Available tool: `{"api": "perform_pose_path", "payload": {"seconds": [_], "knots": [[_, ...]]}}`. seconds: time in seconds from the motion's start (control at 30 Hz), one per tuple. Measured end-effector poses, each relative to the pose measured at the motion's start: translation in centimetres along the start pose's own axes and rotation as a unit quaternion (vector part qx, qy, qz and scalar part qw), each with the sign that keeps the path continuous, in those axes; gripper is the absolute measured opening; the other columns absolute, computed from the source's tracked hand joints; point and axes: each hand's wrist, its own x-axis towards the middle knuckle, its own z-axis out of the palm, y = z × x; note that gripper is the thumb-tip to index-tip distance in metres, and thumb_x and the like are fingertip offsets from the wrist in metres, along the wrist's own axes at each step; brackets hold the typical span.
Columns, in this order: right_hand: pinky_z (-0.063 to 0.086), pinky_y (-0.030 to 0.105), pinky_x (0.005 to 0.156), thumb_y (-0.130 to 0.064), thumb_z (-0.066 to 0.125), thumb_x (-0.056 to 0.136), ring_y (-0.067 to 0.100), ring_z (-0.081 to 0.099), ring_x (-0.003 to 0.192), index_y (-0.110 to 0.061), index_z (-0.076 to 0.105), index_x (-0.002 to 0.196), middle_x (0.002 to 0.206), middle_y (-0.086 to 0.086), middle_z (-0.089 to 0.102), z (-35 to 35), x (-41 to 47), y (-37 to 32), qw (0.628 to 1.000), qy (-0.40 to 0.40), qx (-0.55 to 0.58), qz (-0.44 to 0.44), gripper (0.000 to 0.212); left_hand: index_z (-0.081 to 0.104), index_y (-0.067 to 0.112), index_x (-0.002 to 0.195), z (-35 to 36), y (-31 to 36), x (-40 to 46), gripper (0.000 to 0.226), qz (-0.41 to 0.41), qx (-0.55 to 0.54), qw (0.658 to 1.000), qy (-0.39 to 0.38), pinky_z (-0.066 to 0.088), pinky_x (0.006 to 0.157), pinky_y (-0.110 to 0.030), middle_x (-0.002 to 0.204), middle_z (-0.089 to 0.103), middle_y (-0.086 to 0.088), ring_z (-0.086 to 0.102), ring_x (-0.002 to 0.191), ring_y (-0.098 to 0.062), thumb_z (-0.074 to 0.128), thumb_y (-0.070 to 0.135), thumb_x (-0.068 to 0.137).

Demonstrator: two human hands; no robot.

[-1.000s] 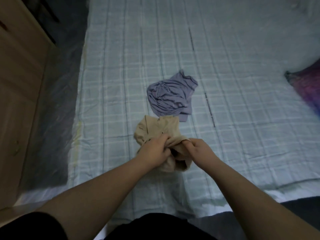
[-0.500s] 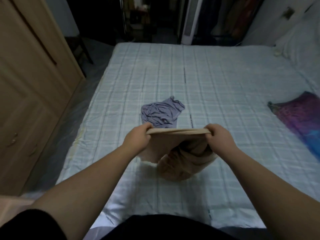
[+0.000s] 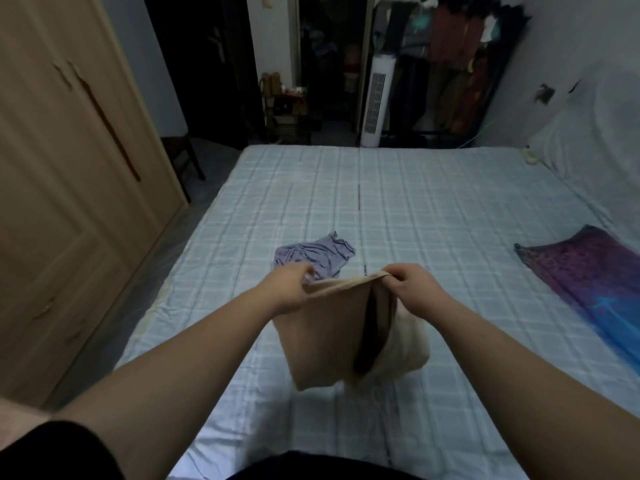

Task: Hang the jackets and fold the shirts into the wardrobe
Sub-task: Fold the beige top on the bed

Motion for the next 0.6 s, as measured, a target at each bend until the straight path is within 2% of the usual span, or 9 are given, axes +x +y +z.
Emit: {"api": "perform_pose_path", "payload": {"seconds": [0.03,0.1,0.13,0.2,0.27,0.33,0.43,0.53,0.6], "knots": [[0.041,0.013,0.061,-0.018,0.058,0.093,0.004,0.059,0.068,-0.016,0.074,0.084,0.076,-0.004,0.070,0.3,-0.2,-0.5,1.000,-0.013,0.006,-0.017,0.018,0.044,0.023,0.142,0.1,1.4,-0.4,0.061,0.041,-0.042,0.998,-0.029,0.037,0.101,-0.023,0.146,0.047,-0.003,0.048,0.131,-0.023,0.068,0.023,0.086],[0.044,0.019,0.065,-0.019,0.061,0.092,0.005,0.060,0.070,-0.017,0.077,0.089,0.079,-0.003,0.072,0.8,-0.5,-1.2,0.998,-0.043,0.010,-0.041,0.017,0.032,0.024,0.150,0.7,4.2,-1.0,0.083,0.096,-0.133,0.984,-0.073,0.031,0.100,-0.016,0.148,0.042,0.003,0.043,0.135,-0.014,0.078,0.025,0.080],[0.045,0.022,0.066,-0.022,0.062,0.091,0.004,0.061,0.071,-0.018,0.078,0.090,0.080,-0.004,0.073,1.1,-0.6,-1.3,0.997,-0.054,0.016,-0.044,0.016,0.037,0.028,0.146,1.3,5.1,-0.9,0.081,0.108,-0.160,0.979,-0.070,0.035,0.099,-0.018,0.143,0.048,0.005,0.047,0.130,-0.012,0.081,0.027,0.078],[0.044,0.020,0.061,-0.028,0.066,0.090,-0.003,0.058,0.064,-0.022,0.078,0.087,0.072,-0.008,0.070,1.3,-0.9,-1.4,0.996,-0.056,0.042,-0.047,0.013,0.055,0.030,0.123,2.2,6.3,-0.6,0.050,0.113,-0.155,0.981,-0.036,0.046,0.090,-0.026,0.118,0.063,0.005,0.060,0.110,-0.014,0.078,0.028,0.078],[0.041,0.019,0.059,-0.031,0.069,0.088,-0.004,0.055,0.059,-0.023,0.075,0.083,0.066,-0.011,0.066,1.3,-1.1,-1.3,0.996,-0.036,0.061,-0.055,0.011,0.062,0.024,0.100,2.6,6.9,-0.4,0.020,0.116,-0.124,0.985,-0.005,0.052,0.083,-0.037,0.097,0.067,0.004,0.064,0.095,-0.017,0.070,0.029,0.082],[0.044,0.021,0.062,-0.027,0.072,0.086,-0.001,0.057,0.061,-0.025,0.069,0.081,0.069,-0.010,0.065,1.2,-1.4,-1.1,0.994,-0.011,0.100,-0.047,0.006,0.064,0.023,0.089,2.5,7.2,-0.5,0.006,0.117,-0.132,0.984,0.011,0.051,0.078,-0.037,0.085,0.065,0.007,0.062,0.086,-0.016,0.066,0.028,0.085],[0.048,0.025,0.065,-0.016,0.071,0.082,0.010,0.062,0.071,-0.022,0.058,0.085,0.078,-0.006,0.066,1.4,-2.4,-0.5,0.993,0.018,0.108,-0.036,0.015,0.062,0.030,0.076,1.9,7.3,-0.8,0.018,0.114,-0.165,0.979,0.039,0.043,0.071,-0.028,0.073,0.061,0.012,0.059,0.079,-0.012,0.065,0.018,0.088],[0.055,0.039,0.078,-0.015,0.069,0.079,0.015,0.063,0.080,-0.022,0.057,0.090,0.085,-0.005,0.065,2.2,-3.5,0.5,0.995,-0.015,0.093,-0.042,0.018,0.067,0.028,0.085,0.9,7.6,-1.3,0.027,0.128,-0.232,0.962,0.069,0.046,0.081,-0.021,0.086,0.068,0.010,0.062,0.088,-0.007,0.058,0.002,0.084],[0.053,0.039,0.085,-0.021,0.068,0.082,0.014,0.062,0.091,-0.021,0.059,0.095,0.094,-0.005,0.065,3.0,-3.9,1.2,0.997,-0.042,0.052,-0.037,0.016,0.068,0.026,0.088,0.2,7.8,-1.8,0.032,0.139,-0.287,0.944,0.081,0.045,0.080,-0.013,0.089,0.069,0.011,0.062,0.087,0.000,0.056,-0.003,0.085]]}}
